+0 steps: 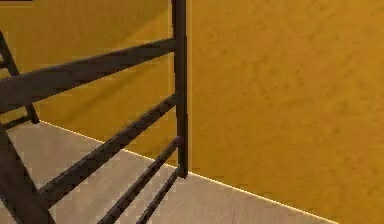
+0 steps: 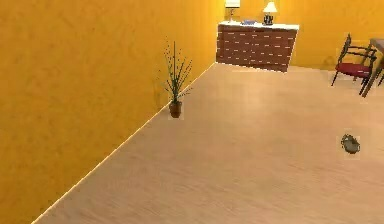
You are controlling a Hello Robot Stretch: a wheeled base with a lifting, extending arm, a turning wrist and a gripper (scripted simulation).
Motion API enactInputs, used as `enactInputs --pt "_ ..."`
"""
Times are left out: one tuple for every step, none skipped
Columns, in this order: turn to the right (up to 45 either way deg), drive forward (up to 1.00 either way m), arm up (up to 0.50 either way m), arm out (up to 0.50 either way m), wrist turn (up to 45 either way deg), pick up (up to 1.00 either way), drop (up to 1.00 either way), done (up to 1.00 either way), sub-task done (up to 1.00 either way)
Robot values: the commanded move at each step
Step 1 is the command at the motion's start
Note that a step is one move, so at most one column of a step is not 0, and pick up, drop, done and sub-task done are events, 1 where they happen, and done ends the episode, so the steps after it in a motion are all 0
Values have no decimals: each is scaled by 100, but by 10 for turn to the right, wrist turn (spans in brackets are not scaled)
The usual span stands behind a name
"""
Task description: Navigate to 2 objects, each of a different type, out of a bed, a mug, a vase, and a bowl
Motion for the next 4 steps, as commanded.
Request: enactInputs --pt "450 0 0 0 0 0 0 0 0" --pt "450 0 0 0 0 0 0 0 0" --pt "240 0 0 0 0 0 0 0 0" --pt "0 100 0 0 0 0 0 0 0"
